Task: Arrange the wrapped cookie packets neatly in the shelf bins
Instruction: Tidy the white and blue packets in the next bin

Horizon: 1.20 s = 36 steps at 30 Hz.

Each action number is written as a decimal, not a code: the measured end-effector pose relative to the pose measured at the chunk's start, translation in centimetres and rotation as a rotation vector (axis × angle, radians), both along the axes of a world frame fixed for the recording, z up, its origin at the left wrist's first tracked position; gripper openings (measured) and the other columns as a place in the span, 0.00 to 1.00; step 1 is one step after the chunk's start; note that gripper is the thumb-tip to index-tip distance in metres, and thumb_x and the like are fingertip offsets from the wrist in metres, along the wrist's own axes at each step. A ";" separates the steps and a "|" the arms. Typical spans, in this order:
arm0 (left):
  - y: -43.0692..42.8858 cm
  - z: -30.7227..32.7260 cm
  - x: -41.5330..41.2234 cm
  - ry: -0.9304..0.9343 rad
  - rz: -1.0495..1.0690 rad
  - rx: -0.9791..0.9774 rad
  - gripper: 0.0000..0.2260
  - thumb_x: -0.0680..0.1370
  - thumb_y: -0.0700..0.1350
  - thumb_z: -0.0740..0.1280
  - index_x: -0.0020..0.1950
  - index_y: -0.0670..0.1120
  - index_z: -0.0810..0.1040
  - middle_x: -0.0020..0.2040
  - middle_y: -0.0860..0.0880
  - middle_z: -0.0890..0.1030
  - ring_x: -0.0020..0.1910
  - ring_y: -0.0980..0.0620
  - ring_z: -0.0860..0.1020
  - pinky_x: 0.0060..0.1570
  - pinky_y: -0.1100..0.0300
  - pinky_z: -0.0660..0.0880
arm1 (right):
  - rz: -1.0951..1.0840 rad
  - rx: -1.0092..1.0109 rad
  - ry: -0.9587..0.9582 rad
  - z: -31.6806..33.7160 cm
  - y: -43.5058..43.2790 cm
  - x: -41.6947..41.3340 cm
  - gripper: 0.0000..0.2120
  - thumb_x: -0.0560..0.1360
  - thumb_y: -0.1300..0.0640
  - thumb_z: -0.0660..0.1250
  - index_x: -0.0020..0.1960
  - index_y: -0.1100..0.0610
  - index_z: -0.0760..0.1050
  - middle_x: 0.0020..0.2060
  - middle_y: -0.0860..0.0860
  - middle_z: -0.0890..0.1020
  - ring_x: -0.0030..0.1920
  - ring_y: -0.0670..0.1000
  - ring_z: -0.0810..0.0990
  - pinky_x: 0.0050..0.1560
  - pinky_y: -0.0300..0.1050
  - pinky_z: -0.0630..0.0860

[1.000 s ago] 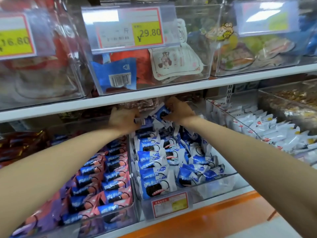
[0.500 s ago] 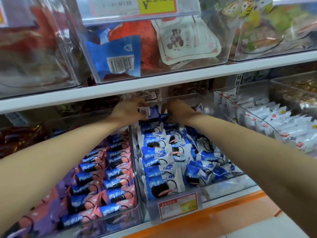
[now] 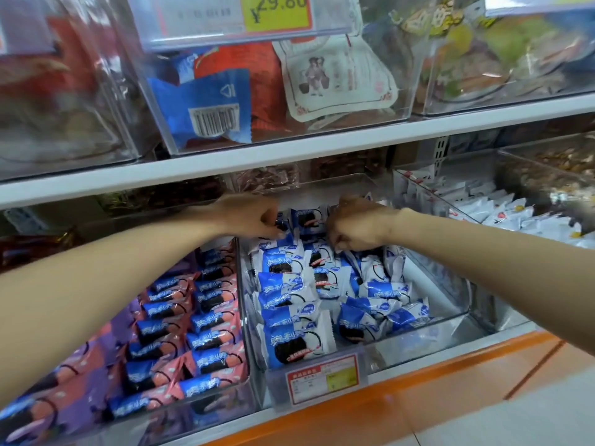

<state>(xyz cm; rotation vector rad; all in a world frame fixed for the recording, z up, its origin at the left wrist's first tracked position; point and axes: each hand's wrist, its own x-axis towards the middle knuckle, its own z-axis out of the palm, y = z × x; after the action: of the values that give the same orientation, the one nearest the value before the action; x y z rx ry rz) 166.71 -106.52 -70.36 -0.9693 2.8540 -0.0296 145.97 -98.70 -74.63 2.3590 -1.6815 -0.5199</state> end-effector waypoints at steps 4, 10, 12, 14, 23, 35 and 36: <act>-0.4 -0.9 0.3 0.070 0.050 0.007 0.19 0.72 0.55 0.71 0.56 0.48 0.69 0.47 0.49 0.78 0.43 0.51 0.75 0.41 0.58 0.71 | -0.031 0.048 0.117 -0.7 -0.5 1.2 0.19 0.75 0.40 0.63 0.49 0.53 0.82 0.47 0.49 0.83 0.52 0.52 0.77 0.62 0.47 0.63; -0.5 -1.4 0.2 0.095 0.045 0.009 0.30 0.70 0.53 0.73 0.68 0.48 0.66 0.60 0.47 0.76 0.55 0.48 0.76 0.53 0.56 0.73 | -0.236 0.147 -0.115 -3.2 -0.2 1.7 0.24 0.69 0.33 0.65 0.47 0.54 0.80 0.44 0.50 0.83 0.50 0.53 0.77 0.58 0.47 0.70; -0.5 -1.5 0.3 0.109 0.030 0.009 0.28 0.70 0.52 0.73 0.66 0.48 0.68 0.60 0.47 0.75 0.56 0.48 0.74 0.53 0.56 0.72 | -0.263 0.187 -0.188 -3.2 0.0 1.9 0.19 0.69 0.37 0.68 0.45 0.54 0.76 0.42 0.50 0.80 0.47 0.52 0.76 0.53 0.47 0.73; -0.4 -1.5 0.4 0.158 0.023 0.050 0.27 0.69 0.51 0.74 0.65 0.48 0.68 0.61 0.48 0.73 0.57 0.49 0.73 0.55 0.55 0.72 | -0.270 0.138 -0.259 -3.0 0.2 2.1 0.14 0.71 0.46 0.70 0.47 0.52 0.70 0.42 0.49 0.77 0.46 0.52 0.74 0.48 0.46 0.70; -0.7 -1.7 0.8 0.306 0.066 0.237 0.16 0.73 0.47 0.71 0.55 0.54 0.69 0.55 0.49 0.78 0.53 0.50 0.77 0.51 0.53 0.73 | -0.292 -0.019 -0.243 -2.4 -0.2 2.2 0.20 0.71 0.40 0.68 0.57 0.49 0.75 0.54 0.47 0.79 0.57 0.51 0.74 0.65 0.47 0.58; 1.2 0.7 -2.5 0.626 0.074 0.506 0.21 0.73 0.37 0.70 0.65 0.43 0.72 0.61 0.46 0.76 0.59 0.52 0.73 0.57 0.62 0.66 | -0.219 0.035 -0.088 -0.9 1.4 0.9 0.30 0.69 0.41 0.71 0.67 0.53 0.70 0.68 0.52 0.69 0.69 0.56 0.65 0.68 0.49 0.63; 1.6 0.7 -3.2 0.615 0.060 0.532 0.21 0.74 0.37 0.70 0.66 0.44 0.72 0.59 0.47 0.76 0.57 0.53 0.73 0.56 0.63 0.66 | -0.218 0.062 -0.077 -0.4 1.9 0.3 0.30 0.71 0.42 0.70 0.70 0.50 0.67 0.69 0.51 0.67 0.70 0.55 0.64 0.68 0.48 0.62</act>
<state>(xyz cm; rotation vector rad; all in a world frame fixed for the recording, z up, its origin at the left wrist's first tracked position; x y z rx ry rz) 163.54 -104.93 -69.65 -1.0681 3.0423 1.1531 146.29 -96.78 -75.05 2.2770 -1.9996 -0.5307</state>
